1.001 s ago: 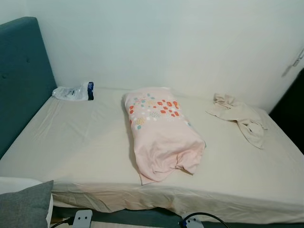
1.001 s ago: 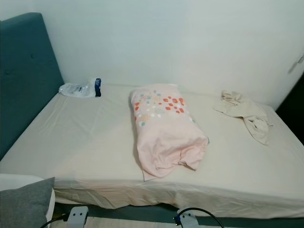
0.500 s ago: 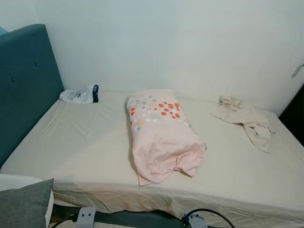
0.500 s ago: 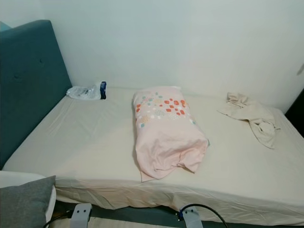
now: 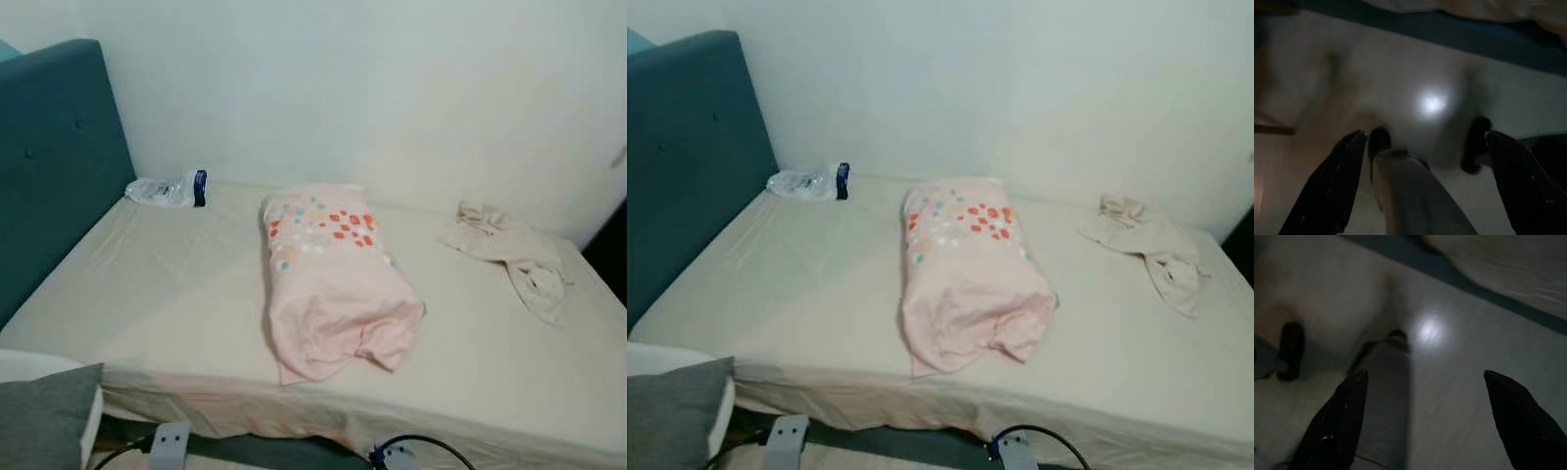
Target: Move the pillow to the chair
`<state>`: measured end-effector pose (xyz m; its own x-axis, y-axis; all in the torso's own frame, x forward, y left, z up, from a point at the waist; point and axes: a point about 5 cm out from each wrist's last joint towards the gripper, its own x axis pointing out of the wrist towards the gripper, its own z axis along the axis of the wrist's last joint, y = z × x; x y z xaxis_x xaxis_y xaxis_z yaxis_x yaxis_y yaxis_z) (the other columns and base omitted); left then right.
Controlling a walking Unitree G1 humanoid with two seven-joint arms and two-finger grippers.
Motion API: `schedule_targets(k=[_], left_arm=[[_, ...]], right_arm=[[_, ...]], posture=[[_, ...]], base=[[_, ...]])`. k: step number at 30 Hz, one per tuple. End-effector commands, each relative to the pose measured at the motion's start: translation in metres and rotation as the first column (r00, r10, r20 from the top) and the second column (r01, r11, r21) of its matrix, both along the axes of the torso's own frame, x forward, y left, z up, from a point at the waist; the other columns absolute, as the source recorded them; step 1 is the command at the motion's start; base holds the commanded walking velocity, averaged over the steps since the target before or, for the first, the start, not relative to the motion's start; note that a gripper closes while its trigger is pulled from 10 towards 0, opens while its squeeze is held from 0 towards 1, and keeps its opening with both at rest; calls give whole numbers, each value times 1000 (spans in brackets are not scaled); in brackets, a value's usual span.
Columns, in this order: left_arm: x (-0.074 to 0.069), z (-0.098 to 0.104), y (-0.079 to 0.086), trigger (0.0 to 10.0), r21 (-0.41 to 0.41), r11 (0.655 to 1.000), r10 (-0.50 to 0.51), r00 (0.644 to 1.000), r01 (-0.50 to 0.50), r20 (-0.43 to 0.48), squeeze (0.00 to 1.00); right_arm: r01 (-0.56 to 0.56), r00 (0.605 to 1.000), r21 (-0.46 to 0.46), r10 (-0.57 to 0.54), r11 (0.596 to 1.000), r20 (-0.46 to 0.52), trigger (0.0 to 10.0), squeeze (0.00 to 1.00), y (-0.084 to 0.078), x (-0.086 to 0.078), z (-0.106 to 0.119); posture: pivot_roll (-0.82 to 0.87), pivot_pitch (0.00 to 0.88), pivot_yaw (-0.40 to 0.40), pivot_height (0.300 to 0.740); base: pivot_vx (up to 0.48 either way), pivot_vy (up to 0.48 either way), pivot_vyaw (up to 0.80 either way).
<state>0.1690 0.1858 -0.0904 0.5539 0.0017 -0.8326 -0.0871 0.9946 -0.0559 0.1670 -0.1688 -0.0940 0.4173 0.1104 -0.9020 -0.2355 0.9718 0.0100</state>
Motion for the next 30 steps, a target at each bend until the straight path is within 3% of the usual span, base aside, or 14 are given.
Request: schedule_targets(k=[1, 20, 26, 30], left_arm=[[-3, -2, -6, 10000, -29, 999, 17, 1000, -17, -14, 0], [-8, -4, -1, 10000, -29, 999, 43, 999, -44, -16, 0], [-7, -3, -5, 10000, -36, 999, 2, 1000, -3, -14, 0], [-7, -3, -3, 10000, -40, 998, 43, 999, -43, -13, 0]], right_arm=[[17, 1000, -9, -17, 1000, -14, 10000, 0, -5, -6, -2], [12, 1000, -6, -12, 1000, -27, 10000, 0, -3, -12, -5], [12, 1000, -9, -13, 1000, -25, 10000, 0, -5, -12, -4], [8, 1000, -17, -8, 1000, -26, 10000, 0, -7, -12, -4]], posture=[[90, 0, -77, 740], [97, 0, -74, 740], [94, 0, -76, 740], [88, 0, -76, 740]], base=[[0, 0, 0], [0, 0, 0], [0, -480, 0], [0, -360, 0]])
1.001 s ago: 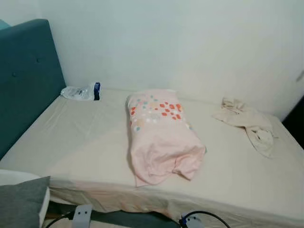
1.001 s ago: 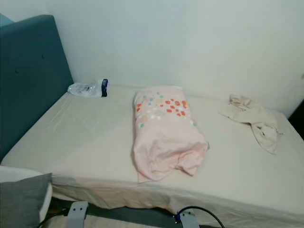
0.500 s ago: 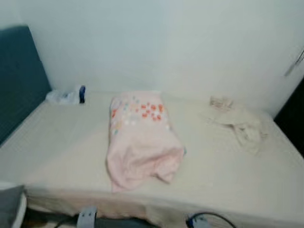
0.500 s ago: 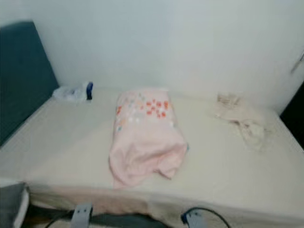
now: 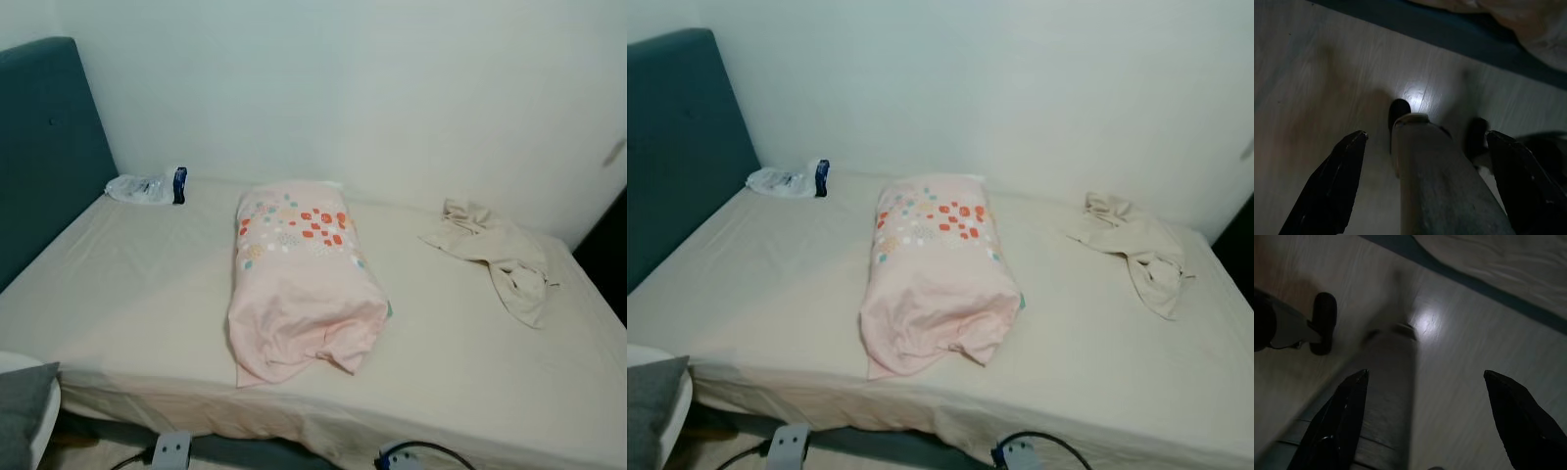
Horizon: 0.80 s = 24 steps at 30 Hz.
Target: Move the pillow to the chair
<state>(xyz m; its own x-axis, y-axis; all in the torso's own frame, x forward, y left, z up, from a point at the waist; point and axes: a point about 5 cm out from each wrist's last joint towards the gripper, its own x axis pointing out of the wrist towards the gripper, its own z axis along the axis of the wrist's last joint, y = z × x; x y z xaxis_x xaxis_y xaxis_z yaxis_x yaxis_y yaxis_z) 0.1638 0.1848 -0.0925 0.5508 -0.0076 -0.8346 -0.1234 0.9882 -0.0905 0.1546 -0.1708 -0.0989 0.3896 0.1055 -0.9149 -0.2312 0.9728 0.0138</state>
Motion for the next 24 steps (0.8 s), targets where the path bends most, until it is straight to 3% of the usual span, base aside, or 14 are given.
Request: schedule_targets(k=[1, 14, 19, 24], left_arm=[[-2, -1, -2, 10000, -7, 1000, 13, 1000, -13, -8, 0], [3, 1, 0, 10000, 8, 1000, 9, 1000, -9, -1, 0], [12, 6, 4, 10000, 3, 999, 39, 998, -39, 41, 0], [17, 8, 4, 10000, -9, 999, 47, 996, -46, 71, 0]], right_arm=[[4, 1000, -13, -4, 1000, 5, 10000, 0, -5, 1, 1], [8, 1000, -24, -7, 1000, 23, 10000, 0, -9, 4, 2], [113, 989, 106, -123, 988, 86, 10000, 0, -4, 21, 10], [79, 986, 143, -98, 987, 132, 10000, 0, 4, 34, 16]], posture=[[88, 0, -76, 740], [83, 0, -74, 740], [81, 0, -72, 740], [77, 0, -72, 740]], base=[[0, 0, 0], [0, 0, 0], [0, 0, 0], [0, 0, 0]])
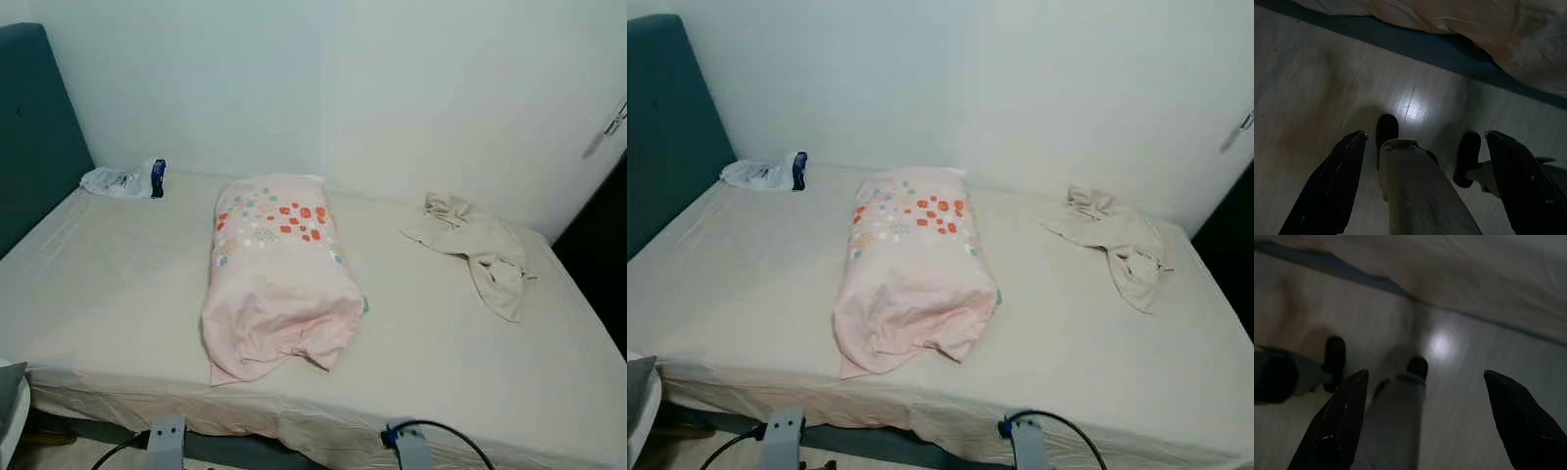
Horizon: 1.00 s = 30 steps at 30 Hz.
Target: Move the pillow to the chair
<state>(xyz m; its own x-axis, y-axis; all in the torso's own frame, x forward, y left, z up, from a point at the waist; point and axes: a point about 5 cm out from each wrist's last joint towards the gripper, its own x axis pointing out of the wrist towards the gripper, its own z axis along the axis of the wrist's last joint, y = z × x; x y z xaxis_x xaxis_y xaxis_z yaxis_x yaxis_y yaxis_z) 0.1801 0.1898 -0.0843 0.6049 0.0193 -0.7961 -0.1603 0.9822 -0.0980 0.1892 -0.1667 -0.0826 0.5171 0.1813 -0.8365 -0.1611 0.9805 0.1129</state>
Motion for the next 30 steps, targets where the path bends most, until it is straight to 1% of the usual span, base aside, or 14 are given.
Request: schedule_targets(k=[1, 2, 3, 6, 8, 11, 13, 14, 15, 17, 18, 20, 28, 30], left_arm=[[3, 1, -1, 10000, -12, 1000, 5, 1000, -5, 14, 0], [7, 4, -1, 10000, -20, 1000, 7, 999, -7, 34, 0], [8, 4, -1, 10000, -21, 1000, 6, 999, -5, 37, 0], [10, 5, -2, 10000, -22, 1000, 3, 999, -2, 42, 0], [13, 6, -4, 10000, -29, 1000, -4, 999, 6, 54, 0], [17, 8, -8, 10000, -41, 999, -12, 998, 15, 68, 0], [18, 9, -9, 10000, -44, 999, -14, 997, 17, 73, 0], [20, 9, -11, 10000, -51, 998, -18, 997, 22, 81, 0], [20, 9, -11, 10000, -51, 998, -18, 997, 22, 81, 0], [21, 10, -13, 10000, -56, 998, -23, 996, 28, 87, 0], [21, 10, -13, 10000, -56, 998, -23, 996, 28, 87, 0], [24, 11, -15, 10000, -62, 997, -32, 995, 38, 94, 0], [25, 12, -16, 10000, -66, 997, -44, 994, 50, 99, 0], [23, 11, -16, 10000, -71, 997, -26, 995, 32, 91, 0]], right_arm=[[-2, 1000, 7, 2, 1000, 21, 10000, 0, 1, 3, 2], [8, 998, 18, -9, 1000, 55, 10000, 0, 3, 12, 7], [11, 998, 13, -11, 1000, 62, 10000, 0, 3, 15, 8], [24, 997, 6, -24, 1000, 72, 10000, 0, 1, 18, 10], [23, 996, -23, -21, 999, 81, 10000, 0, 0, 21, 11], [35, 995, -24, -32, 999, 92, 10000, 0, -1, 24, 13], [48, 994, -16, -46, 999, 99, 10000, 0, -2, 26, 14], [76, 991, 1, -76, 997, 114, 10000, 0, -2, 29, 16], [76, 991, 1, -76, 997, 114, 10000, 0, -2, 29, 16], [111, 984, 28, -114, 993, 134, 10000, 0, -3, 34, 19], [111, 984, 28, -114, 993, 134, 10000, 0, -3, 34, 19], [137, 976, 47, -143, 989, 164, 10000, 0, -4, 43, 25], [134, 972, 60, -143, 989, 187, 10000, 0, -1, 50, 30], [116, 973, 62, -126, 991, 195, 10000, 0, 1, 52, 31]], posture=[[77, 0, -72, 740], [76, 0, -73, 740], [76, 0, -73, 740], [74, 0, -73, 740], [71, 0, -73, 740], [67, 0, -74, 740], [66, 0, -73, 740], [62, 0, -72, 740], [62, 0, -72, 740], [60, 0, -71, 740], [60, 0, -71, 740], [52, 0, -64, 740], [49, 0, -61, 740], [48, 0, -58, 740]], base=[[240, 0, 775], [255, 0, 775], [259, 0, 575], [259, 0, 192], [292, 0, 0], [335, 0, 0], [371, 0, 0], [386, 0, 0], [386, 0, 0], [394, 0, 0], [394, 0, 0], [392, 0, 0], [385, 0, 0], [0, 0, 0]])
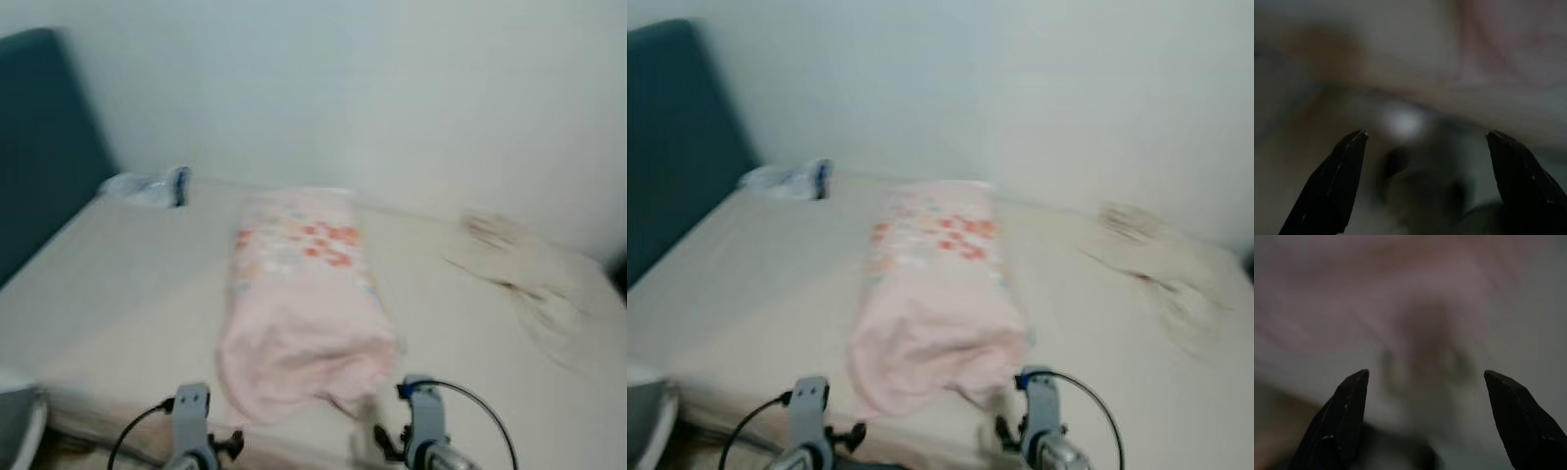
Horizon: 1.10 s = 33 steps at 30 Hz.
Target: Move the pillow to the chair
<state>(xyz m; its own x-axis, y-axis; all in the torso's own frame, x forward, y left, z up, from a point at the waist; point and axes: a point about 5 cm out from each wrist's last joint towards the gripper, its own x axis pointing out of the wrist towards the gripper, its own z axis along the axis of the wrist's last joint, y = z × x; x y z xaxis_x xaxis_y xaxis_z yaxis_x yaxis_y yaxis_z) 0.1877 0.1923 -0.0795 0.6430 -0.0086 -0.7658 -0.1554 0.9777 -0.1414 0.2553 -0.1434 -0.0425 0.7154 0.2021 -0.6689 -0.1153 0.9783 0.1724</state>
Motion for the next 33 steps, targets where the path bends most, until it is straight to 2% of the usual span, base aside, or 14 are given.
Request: schedule_targets(k=[1, 13, 17, 20, 27, 30, 33], left_arm=[[15, 6, -18, 10000, -31, 999, -27, 999, 28, 36, 0], [4, 0, -11, 10000, 4, 1000, -31, 999, 31, -17, 0], [-6, -5, -7, 10000, 37, 998, -38, 997, 41, -72, 0], [-6, -5, -6, 10000, 36, 999, -36, 997, 38, -74, 0], [-8, -6, -4, 10000, 43, 998, -44, 995, 48, -94, 0], [-8, -7, -6, 10000, 40, 998, -51, 994, 56, -97, 0], [-8, -7, -7, 10000, 44, 997, -61, 993, 65, -97, 0]], right_arm=[[41, 998, -34, -42, 999, -42, 10000, 0, -21, -13, -9], [7, 999, -29, -8, 1000, -42, 10000, 0, -17, -13, -9], [66, 997, -20, -66, 998, -35, 10000, 0, -23, -9, -6], [70, 997, -22, -71, 997, -35, 10000, 0, -24, -9, -6], [108, 992, -26, -109, 994, -56, 10000, 0, -30, -15, -10], [104, 992, -35, -106, 994, -66, 10000, 0, -30, -17, -11], [101, 988, -53, -107, 993, -110, 10000, 0, -31, -28, -19]], posture=[[51, 0, -59, 740], [48, 0, -55, 740], [39, 0, -48, 740], [35, 0, -42, 740], [29, 0, -37, 740], [27, 0, -37, 740], [24, 0, -35, 740]], base=[[0, 0, 0], [0, 0, 0], [0, 0, 0], [0, 0, 0], [0, 0, 0], [-330, 0, 0], [-328, 0, 0]])
